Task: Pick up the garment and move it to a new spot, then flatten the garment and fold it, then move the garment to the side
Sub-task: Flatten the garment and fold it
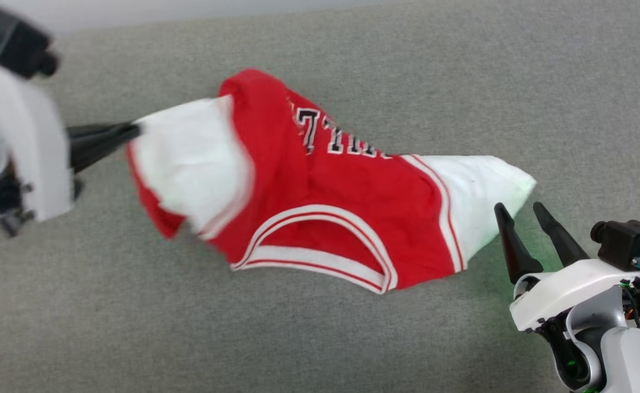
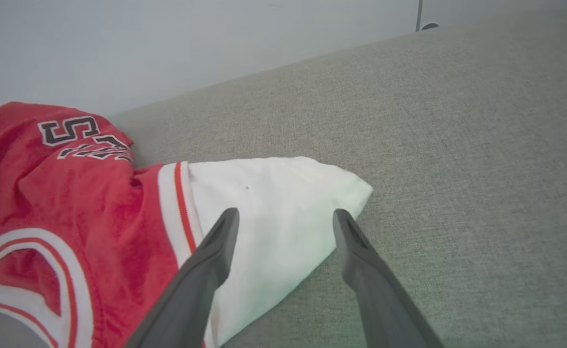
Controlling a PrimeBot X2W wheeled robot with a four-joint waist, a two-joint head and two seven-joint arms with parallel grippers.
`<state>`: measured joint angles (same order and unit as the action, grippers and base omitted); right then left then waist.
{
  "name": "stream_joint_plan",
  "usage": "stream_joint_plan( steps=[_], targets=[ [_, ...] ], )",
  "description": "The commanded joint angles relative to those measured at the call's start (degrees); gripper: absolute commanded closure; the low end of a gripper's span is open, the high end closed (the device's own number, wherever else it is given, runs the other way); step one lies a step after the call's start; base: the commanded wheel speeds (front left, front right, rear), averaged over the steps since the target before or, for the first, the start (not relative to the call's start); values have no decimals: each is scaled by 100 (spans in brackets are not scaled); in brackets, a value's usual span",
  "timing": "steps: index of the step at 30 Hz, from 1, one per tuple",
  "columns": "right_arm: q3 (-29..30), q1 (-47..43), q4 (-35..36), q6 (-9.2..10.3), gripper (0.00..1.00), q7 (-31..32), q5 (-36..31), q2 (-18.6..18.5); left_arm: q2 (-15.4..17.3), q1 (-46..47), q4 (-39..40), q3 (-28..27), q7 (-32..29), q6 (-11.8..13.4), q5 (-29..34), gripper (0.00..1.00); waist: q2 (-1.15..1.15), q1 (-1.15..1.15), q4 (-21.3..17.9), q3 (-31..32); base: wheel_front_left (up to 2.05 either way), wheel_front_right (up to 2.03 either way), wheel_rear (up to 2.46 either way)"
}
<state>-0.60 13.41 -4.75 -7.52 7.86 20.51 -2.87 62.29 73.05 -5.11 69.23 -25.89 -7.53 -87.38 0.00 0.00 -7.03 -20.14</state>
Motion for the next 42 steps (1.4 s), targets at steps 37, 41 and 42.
stream_joint_plan(
  steps=[37, 41, 42],
  targets=[
    [132, -116, 556, 6, 0, 480, -225, 1, 29, -1191, -921, 200, -450, 9, -947, 0, 0, 0, 174, -85, 0, 0, 0],
    [151, -176, 591, 6, 0, 445, -205, 0, 14, -1267, -942, 69, -508, 9, -1127, 0, 0, 0, 108, -147, 0, 0, 0],
    [154, -194, 601, 6, 0, 430, -198, 0, 4, -1295, -927, 5, -531, 9, -1199, 0, 0, 0, 96, -160, 0, 0, 0]
  ],
)
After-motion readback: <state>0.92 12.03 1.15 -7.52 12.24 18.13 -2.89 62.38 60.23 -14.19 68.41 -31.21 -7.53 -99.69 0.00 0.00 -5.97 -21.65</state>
